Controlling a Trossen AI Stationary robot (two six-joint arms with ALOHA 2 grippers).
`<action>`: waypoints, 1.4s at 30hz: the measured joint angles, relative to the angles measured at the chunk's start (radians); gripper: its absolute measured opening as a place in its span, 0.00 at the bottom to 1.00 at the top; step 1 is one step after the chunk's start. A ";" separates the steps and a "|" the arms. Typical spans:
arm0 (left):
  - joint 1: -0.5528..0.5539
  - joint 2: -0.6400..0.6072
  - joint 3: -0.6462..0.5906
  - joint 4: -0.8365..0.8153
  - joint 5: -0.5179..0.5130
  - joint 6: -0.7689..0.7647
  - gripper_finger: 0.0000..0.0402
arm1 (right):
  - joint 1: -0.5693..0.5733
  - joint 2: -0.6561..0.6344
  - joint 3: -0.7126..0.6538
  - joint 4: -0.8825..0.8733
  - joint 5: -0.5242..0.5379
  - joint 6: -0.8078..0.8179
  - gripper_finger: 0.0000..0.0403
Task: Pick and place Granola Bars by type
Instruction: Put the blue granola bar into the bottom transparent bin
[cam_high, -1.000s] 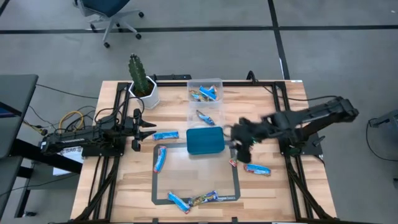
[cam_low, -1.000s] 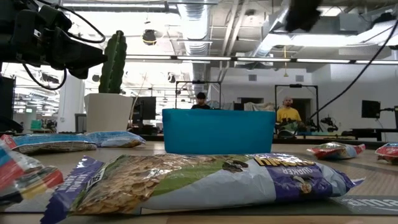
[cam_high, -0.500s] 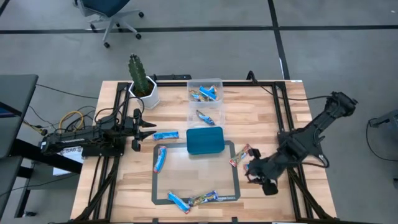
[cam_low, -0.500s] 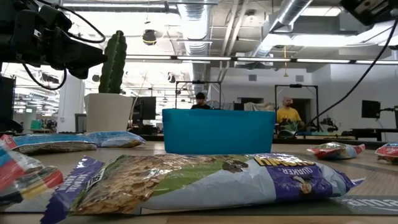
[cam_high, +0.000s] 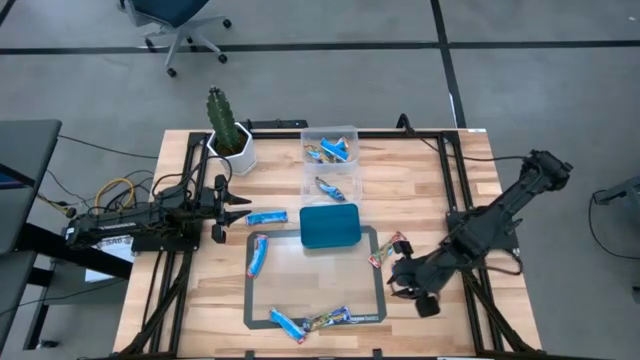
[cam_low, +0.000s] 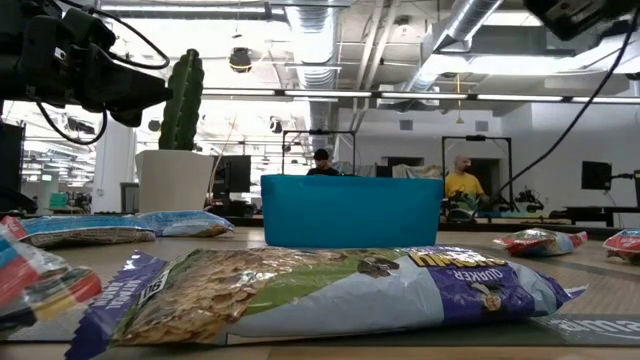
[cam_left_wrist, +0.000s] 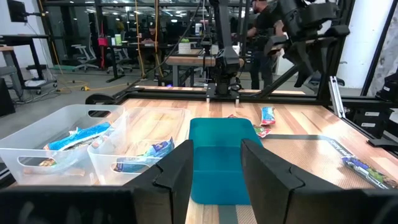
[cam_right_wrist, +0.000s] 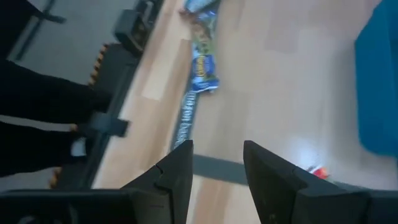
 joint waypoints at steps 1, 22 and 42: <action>0.000 0.000 0.000 0.000 0.000 0.000 0.31 | -0.009 0.028 0.017 -0.002 0.000 -0.015 0.33; 0.000 0.000 0.000 0.000 0.000 0.000 0.31 | -0.084 0.583 0.396 0.017 -0.004 -0.472 0.63; 0.000 0.006 0.000 -0.001 0.000 0.000 0.31 | -0.099 0.858 0.541 0.097 -0.050 -0.475 0.63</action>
